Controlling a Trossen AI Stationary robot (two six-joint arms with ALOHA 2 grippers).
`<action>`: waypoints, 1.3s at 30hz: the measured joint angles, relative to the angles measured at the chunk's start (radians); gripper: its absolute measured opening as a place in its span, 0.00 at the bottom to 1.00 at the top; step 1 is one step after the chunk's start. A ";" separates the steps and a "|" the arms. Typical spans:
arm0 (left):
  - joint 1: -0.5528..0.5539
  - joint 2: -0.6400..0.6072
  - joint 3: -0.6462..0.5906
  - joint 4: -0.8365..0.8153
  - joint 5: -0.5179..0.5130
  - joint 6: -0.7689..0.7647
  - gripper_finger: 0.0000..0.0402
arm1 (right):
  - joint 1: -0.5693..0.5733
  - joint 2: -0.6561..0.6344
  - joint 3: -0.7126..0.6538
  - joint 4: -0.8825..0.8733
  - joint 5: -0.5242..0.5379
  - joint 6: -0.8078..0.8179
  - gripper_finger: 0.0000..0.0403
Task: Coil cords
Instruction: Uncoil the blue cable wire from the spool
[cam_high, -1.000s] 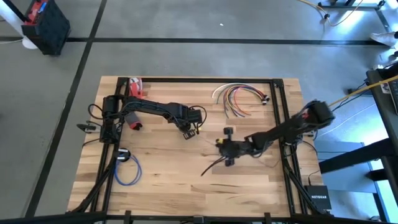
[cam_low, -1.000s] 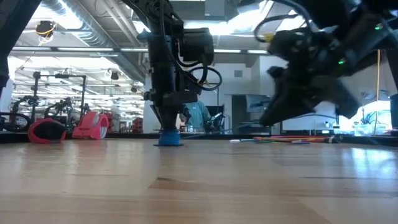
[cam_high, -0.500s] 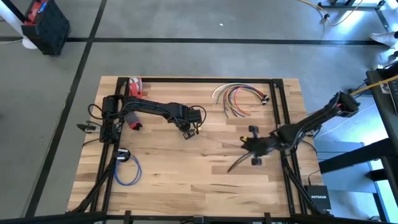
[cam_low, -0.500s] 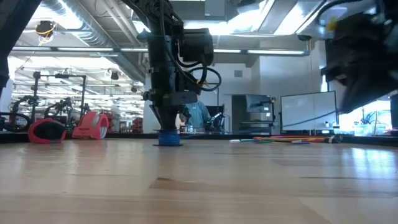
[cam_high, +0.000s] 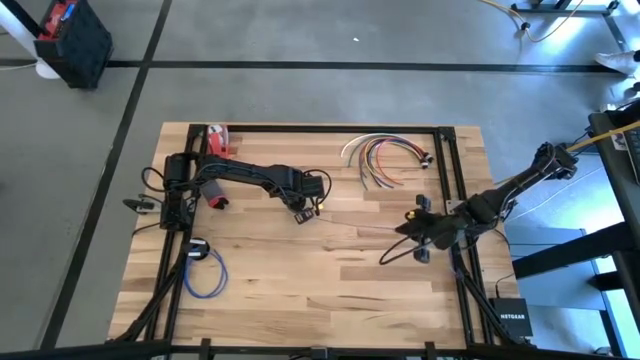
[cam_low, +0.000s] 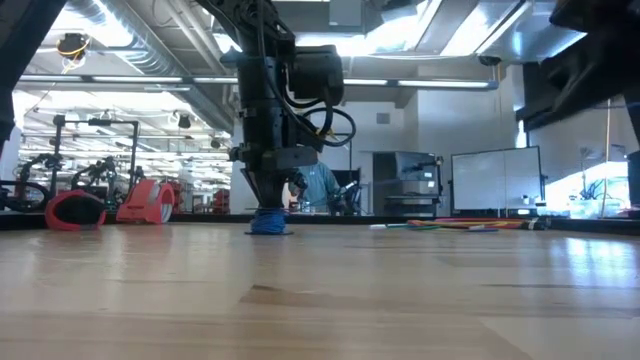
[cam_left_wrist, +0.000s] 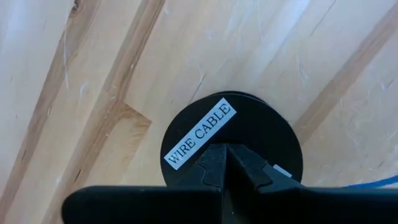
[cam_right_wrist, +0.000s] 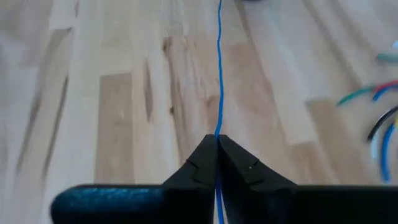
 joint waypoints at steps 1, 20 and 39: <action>0.000 0.000 0.000 0.000 0.000 -0.001 0.00 | 0.000 0.007 0.000 0.012 0.015 -0.020 0.05; 0.000 0.000 0.000 0.003 0.000 -0.002 0.00 | -0.233 0.397 -0.089 0.837 -0.028 -0.444 0.53; -0.001 0.000 0.000 0.007 0.000 -0.002 0.00 | -0.448 1.111 0.181 1.279 -0.272 -0.512 0.53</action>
